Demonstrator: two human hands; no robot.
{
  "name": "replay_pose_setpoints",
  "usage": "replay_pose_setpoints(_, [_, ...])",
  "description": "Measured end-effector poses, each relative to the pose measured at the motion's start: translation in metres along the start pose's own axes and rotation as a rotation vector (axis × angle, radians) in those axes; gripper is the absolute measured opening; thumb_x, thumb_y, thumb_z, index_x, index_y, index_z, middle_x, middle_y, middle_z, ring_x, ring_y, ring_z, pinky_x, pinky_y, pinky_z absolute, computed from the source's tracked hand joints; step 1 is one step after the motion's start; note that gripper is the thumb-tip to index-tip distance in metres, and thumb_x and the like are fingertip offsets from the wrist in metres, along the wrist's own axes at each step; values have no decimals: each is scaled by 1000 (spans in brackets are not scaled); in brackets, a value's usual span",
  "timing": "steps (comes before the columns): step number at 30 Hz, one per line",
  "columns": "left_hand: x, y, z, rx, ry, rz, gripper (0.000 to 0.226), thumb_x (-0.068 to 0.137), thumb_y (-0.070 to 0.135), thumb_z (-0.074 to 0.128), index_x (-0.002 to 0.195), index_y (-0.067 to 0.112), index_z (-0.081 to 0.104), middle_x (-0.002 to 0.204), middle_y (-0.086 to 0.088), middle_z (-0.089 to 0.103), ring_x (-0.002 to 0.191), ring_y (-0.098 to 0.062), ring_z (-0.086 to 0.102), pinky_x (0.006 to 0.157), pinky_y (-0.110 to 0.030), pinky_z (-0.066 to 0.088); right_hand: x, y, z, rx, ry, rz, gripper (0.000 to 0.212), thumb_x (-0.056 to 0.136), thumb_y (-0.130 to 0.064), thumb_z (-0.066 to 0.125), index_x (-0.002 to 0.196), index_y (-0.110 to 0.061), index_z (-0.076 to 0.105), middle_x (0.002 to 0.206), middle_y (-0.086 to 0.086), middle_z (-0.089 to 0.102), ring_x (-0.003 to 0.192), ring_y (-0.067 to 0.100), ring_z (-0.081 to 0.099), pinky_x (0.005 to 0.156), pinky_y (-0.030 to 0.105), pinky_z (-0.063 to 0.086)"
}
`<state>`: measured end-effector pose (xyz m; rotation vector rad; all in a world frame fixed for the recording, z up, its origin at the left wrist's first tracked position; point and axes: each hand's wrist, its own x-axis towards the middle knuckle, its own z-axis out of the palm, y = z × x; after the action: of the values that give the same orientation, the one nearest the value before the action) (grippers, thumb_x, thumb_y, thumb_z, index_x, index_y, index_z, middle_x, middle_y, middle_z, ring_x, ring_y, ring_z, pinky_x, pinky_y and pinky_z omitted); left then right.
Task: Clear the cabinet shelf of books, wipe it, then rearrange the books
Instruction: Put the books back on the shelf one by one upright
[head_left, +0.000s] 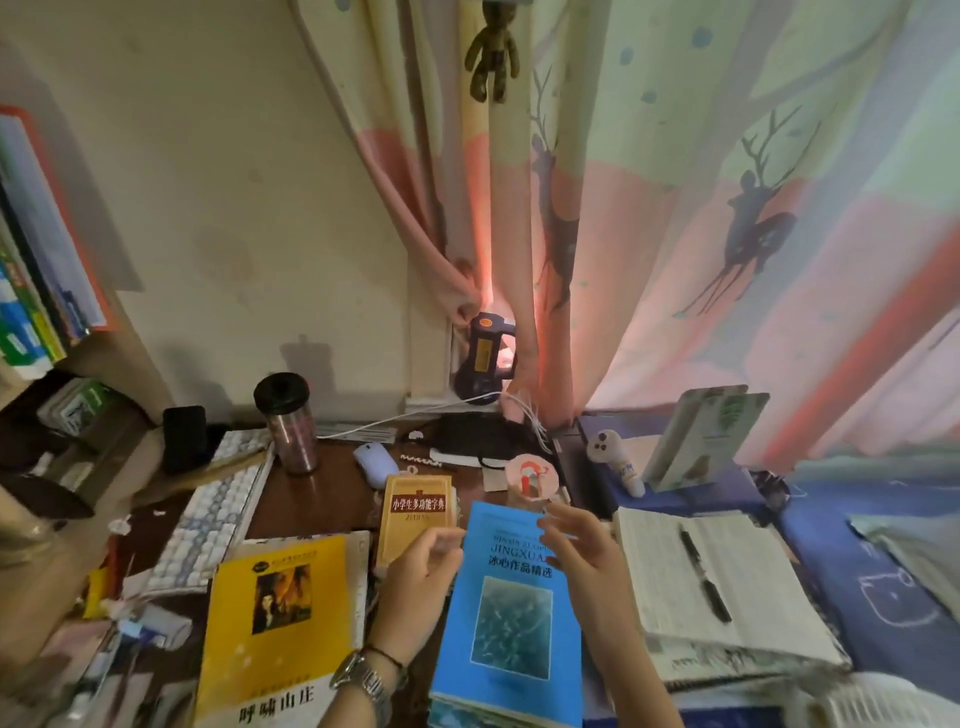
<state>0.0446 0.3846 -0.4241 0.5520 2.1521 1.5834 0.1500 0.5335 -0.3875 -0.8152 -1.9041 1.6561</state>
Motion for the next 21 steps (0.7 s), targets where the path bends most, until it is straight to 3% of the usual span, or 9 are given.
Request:
replay_pose_setpoints(5, [11, -12, 10, -5, -68, -56, 20, 94, 18, 56, 112, 26, 60, 116, 14, 63, 110, 0, 56, 87, -17, 44, 0, 6, -10, -6, 66, 37, 17, 92, -11, 61, 106, -18, 66, 100, -3, 71, 94, 14, 66, 75, 26, 54])
replay_pose_setpoints(10, [23, -15, 8, 17, -39, -62, 17, 94, 19, 55, 109, 28, 58, 112, 17, 59, 101, 6, 53, 75, -9, 40, 9, 11, -5, -19, 56, 53, 16, 92, -10, 61, 105, -19, 65, 98, -4, 70, 93, 13, 66, 76, 27, 55])
replay_pose_setpoints(16, [36, -22, -19, 49, 51, -108, 18, 95, 20, 54, 110, 29, 57, 113, 13, 59, 104, -4, 56, 77, -9, 42, 37, 17, 29, -35, -43, 79, 11, 92, -15, 62, 100, -22, 66, 99, -4, 69, 92, 13, 66, 71, 25, 56])
replay_pose_setpoints(21, [48, -35, -48, 64, 175, -166, 18, 95, 19, 54, 110, 28, 58, 112, 11, 61, 105, -5, 57, 72, -6, 42, 64, 15, 73, -47, -185, 85, 9, 92, -16, 62, 97, -23, 66, 98, -8, 68, 95, 12, 64, 84, 32, 54])
